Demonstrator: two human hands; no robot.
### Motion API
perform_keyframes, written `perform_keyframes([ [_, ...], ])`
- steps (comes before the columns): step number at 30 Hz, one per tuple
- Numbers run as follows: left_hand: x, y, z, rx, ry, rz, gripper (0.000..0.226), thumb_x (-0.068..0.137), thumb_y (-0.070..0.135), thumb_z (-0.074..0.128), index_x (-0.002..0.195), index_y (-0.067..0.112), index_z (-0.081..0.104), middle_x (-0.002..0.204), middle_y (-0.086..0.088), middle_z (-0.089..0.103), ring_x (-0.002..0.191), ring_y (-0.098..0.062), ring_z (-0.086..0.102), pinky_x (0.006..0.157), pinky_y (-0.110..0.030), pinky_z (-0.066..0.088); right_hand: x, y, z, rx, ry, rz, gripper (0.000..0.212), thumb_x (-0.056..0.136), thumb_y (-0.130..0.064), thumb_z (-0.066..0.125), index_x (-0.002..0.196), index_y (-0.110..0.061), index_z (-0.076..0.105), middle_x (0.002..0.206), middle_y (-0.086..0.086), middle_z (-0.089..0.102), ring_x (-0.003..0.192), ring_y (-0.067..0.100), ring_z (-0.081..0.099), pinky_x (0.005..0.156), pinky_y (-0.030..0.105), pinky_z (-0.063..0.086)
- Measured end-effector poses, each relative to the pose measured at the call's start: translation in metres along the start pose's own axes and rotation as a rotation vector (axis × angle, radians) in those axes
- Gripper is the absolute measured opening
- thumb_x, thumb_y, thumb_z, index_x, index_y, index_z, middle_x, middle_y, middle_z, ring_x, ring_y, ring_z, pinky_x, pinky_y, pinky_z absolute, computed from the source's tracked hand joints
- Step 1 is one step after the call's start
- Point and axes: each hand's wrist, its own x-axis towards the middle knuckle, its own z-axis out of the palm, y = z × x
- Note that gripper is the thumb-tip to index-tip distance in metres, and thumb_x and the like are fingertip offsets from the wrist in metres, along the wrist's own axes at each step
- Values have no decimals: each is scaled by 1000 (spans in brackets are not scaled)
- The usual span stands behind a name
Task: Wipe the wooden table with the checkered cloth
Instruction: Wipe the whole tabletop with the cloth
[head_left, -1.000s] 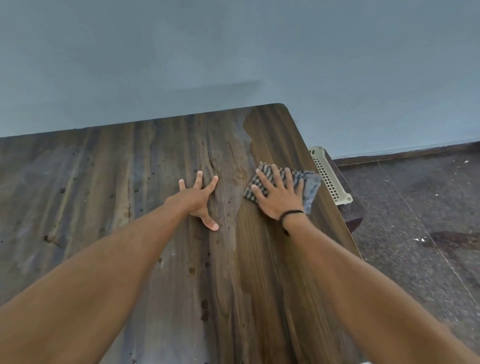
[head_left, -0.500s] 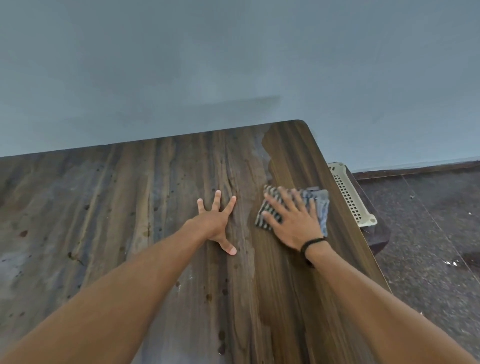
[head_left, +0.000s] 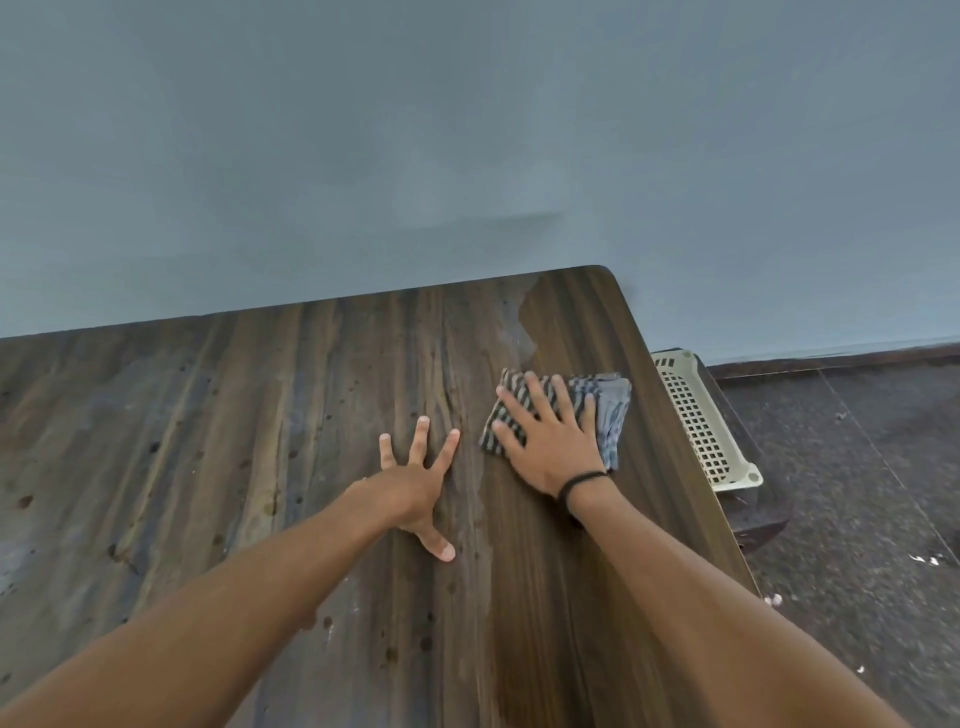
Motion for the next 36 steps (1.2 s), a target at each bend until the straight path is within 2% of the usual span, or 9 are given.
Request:
perform_keyframes([
  [2, 2, -1, -2, -20, -12, 5, 148, 64, 54, 86, 136, 41, -43, 141, 2, -55, 137, -49, -34, 113, -68, 17, -16, 20, 6, -25, -18, -82, 66, 93, -78, 7, 155, -59, 0, 170, -17, -2, 156, 17, -12, 117, 52, -20],
  [6, 24, -12, -43, -95, 97, 15, 148, 59, 60, 85, 143, 39, -36, 146, 1, -50, 138, -49, -30, 115, -67, 9, 30, 9, -15, 48, -5, 139, 61, 100, -71, 18, 157, -55, 4, 170, -13, -7, 156, 23, -14, 118, 56, -18],
  [9, 46, -19, -84, -81, 185, -6, 148, 59, 61, 84, 144, 37, -35, 150, -2, -45, 139, -49, -28, 116, -66, 5, 15, -15, 6, -1, 37, 16, 62, 98, -72, 13, 157, -56, 3, 171, -14, -4, 156, 21, -13, 115, 51, -26],
  [16, 73, -53, -106, -62, 91, -20, 149, 59, 60, 86, 141, 42, -37, 150, 2, -45, 140, -48, -27, 116, -64, 10, 59, -6, -12, 47, 15, 171, 61, 100, -70, 15, 158, -54, 4, 171, -13, -7, 156, 23, -16, 118, 56, -18],
  [20, 77, -55, -102, -61, 93, 2, 149, 59, 60, 85, 141, 41, -37, 150, 1, -46, 140, -49, -28, 117, -63, 10, 41, 1, 2, -13, 11, -13, 65, 94, -78, 8, 156, -58, 3, 170, -16, -2, 156, 17, -13, 118, 53, -19],
  [25, 82, -54, -106, -32, 59, -20, 149, 60, 62, 84, 138, 39, -41, 148, -3, -48, 139, -52, -27, 117, -63, 11, 102, -16, -25, 61, -29, 215, 62, 102, -68, 16, 159, -51, 3, 171, -9, -9, 155, 26, -17, 118, 58, -18],
  [29, 85, -52, -104, -14, 62, -34, 151, 58, 64, 84, 138, 39, -42, 148, -3, -48, 139, -51, -27, 117, -63, 9, 82, -10, -4, -8, -34, -29, 63, 97, -73, 12, 157, -56, 3, 170, -14, -6, 156, 21, -13, 116, 53, -21],
  [34, 89, -54, -106, -27, 63, -25, 151, 58, 63, 84, 138, 39, -41, 148, -3, -47, 139, -51, -27, 117, -63, 8, 121, -8, -29, 56, -49, 169, 62, 101, -69, 17, 159, -52, 4, 170, -11, -10, 156, 24, -16, 118, 55, -18],
  [36, 90, -53, -105, -28, 66, -26, 152, 57, 63, 85, 139, 38, -41, 149, -4, -47, 139, -51, -27, 118, -63, 7, 115, -26, -18, 31, -29, 104, 61, 101, -68, 15, 159, -51, 4, 171, -10, -8, 156, 26, -16, 117, 55, -20],
])
